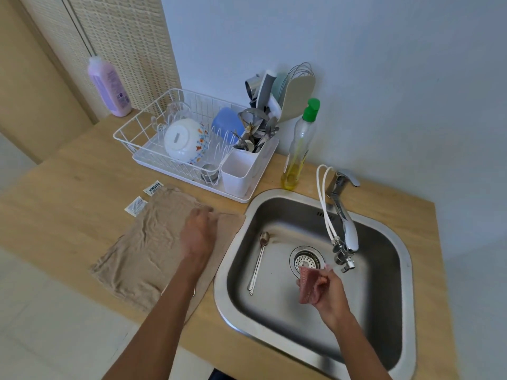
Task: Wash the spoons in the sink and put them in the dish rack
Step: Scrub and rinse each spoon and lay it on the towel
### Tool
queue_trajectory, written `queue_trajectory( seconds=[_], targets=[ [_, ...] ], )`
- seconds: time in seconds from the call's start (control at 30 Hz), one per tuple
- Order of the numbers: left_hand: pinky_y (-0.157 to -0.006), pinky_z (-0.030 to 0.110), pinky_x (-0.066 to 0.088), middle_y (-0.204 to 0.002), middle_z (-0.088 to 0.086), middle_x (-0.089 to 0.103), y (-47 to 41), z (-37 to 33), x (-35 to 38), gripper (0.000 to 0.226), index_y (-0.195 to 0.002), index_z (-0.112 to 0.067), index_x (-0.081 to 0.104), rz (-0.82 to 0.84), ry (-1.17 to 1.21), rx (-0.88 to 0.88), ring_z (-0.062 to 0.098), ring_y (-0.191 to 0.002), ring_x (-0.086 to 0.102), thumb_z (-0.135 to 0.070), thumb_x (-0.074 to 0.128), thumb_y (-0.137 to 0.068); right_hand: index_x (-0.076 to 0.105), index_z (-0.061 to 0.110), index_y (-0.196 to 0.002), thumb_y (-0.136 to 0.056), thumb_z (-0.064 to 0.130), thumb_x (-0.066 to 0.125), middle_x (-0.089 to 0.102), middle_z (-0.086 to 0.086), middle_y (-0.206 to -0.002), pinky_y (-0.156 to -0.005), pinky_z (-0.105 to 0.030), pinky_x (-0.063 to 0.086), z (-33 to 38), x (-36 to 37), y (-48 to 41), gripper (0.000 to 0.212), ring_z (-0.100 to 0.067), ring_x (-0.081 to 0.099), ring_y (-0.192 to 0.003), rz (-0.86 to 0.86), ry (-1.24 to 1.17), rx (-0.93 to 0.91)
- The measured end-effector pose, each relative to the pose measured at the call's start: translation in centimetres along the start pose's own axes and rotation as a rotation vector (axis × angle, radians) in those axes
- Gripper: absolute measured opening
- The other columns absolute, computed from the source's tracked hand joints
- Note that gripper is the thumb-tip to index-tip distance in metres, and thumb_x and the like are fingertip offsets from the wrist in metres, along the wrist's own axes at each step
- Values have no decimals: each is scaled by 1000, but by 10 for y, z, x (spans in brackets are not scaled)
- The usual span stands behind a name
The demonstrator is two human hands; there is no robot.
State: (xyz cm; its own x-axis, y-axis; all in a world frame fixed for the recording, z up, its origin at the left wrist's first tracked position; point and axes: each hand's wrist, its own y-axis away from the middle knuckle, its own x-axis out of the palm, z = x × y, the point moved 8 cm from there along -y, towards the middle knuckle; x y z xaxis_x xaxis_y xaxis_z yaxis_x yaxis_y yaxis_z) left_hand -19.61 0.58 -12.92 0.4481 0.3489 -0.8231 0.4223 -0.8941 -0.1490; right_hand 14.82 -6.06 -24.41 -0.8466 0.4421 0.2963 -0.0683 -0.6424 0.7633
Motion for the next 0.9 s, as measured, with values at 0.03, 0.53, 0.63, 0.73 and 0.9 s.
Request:
queue_trajectory(
  seconds=[0.03,0.53,0.63,0.73,0.9],
  targets=[
    [-77,38,51,-98,7,69,7,-20,11,17,-104,-18,66,43,17,64,30,-93,64,-29,58,-94,57,18,-91,-96,18,44,73,-14,-89,-92,-49,47,-2,1,-1,14,-31,71,-68,0,-15,5],
    [-93,27,48,-132,8,54,73,-21,203,33,-135,-9,40,685,-446,50,20,-118,57,-16,40,-103,64,18,-84,-86,52,64,56,-9,-78,-78,-37,45,-49,-32,-37,34,-26,51,-81,-224,257,292],
    [-92,27,48,-130,8,55,70,-24,208,30,-132,-9,43,693,-431,31,19,-118,58,-15,40,-103,62,14,-80,-94,39,58,54,-7,-65,-67,-32,44,-48,-32,-45,28,-23,49,-66,-239,239,287],
    [-89,28,49,-127,8,57,67,-24,207,27,-128,-10,45,673,-403,-18,21,-115,60,-17,40,-102,57,23,-85,-97,20,49,42,5,-42,-51,-23,32,-47,-33,-48,14,-14,36,-48,-284,196,288],
    [-81,31,53,-117,8,64,66,-25,201,27,-121,-12,49,635,-348,-12,23,-103,67,-25,38,-101,52,19,-64,-99,41,50,48,2,-45,-58,-26,32,-58,-31,-51,41,-17,41,-53,-257,265,301]
  ],
)
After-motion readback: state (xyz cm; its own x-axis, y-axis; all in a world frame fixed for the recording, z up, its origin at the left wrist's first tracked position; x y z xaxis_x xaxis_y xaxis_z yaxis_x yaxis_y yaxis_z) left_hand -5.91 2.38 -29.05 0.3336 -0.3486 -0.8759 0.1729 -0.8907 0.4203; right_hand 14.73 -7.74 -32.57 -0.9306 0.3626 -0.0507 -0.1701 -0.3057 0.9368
